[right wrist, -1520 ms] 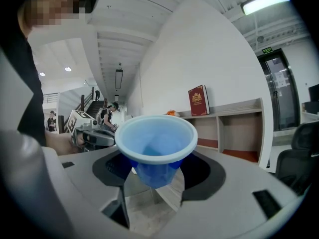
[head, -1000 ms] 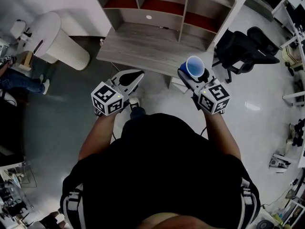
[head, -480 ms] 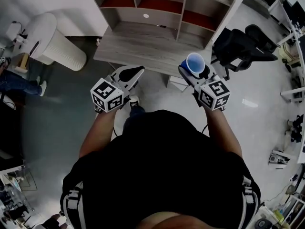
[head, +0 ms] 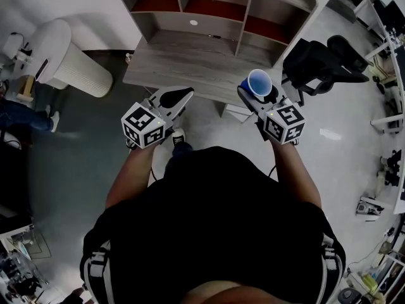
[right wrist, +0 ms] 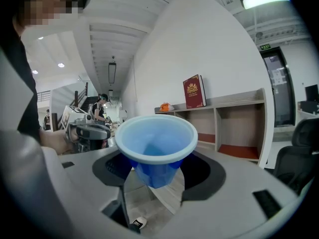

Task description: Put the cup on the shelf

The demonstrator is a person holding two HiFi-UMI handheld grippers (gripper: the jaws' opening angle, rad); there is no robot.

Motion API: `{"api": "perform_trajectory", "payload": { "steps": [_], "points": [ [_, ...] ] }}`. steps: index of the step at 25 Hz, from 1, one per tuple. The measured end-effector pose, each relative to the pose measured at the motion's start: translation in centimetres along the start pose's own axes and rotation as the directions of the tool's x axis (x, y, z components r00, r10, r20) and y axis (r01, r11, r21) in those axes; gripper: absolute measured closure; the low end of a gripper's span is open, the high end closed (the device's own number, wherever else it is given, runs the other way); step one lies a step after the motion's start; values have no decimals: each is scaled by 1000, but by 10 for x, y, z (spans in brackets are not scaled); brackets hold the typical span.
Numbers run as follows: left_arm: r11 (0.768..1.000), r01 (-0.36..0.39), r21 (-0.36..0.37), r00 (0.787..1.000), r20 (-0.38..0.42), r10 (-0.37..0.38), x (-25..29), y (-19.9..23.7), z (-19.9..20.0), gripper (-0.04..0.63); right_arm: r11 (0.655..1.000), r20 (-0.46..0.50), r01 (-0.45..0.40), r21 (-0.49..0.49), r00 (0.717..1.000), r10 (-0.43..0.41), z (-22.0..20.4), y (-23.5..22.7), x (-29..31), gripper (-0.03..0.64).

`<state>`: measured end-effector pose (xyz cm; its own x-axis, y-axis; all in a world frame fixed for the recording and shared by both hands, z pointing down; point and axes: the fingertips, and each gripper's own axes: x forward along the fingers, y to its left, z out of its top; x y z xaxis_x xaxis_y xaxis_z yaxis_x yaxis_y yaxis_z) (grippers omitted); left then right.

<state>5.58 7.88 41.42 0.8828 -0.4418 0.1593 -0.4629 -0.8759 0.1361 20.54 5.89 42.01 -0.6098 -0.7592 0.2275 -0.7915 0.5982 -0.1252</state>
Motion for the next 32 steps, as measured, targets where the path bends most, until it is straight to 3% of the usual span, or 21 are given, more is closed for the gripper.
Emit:
{"api": "perform_trajectory", "payload": {
  "steps": [14,32],
  "points": [
    [997,78,-17,996,-30,-79,1,103,6,578,997,-28,54,61,998,-52,15,-15,96,331],
    [978,202,-50,979,-21,-203,-14,256,27,578,984,-50,161,70,986,-158,54,-10,235,331]
  ]
}}
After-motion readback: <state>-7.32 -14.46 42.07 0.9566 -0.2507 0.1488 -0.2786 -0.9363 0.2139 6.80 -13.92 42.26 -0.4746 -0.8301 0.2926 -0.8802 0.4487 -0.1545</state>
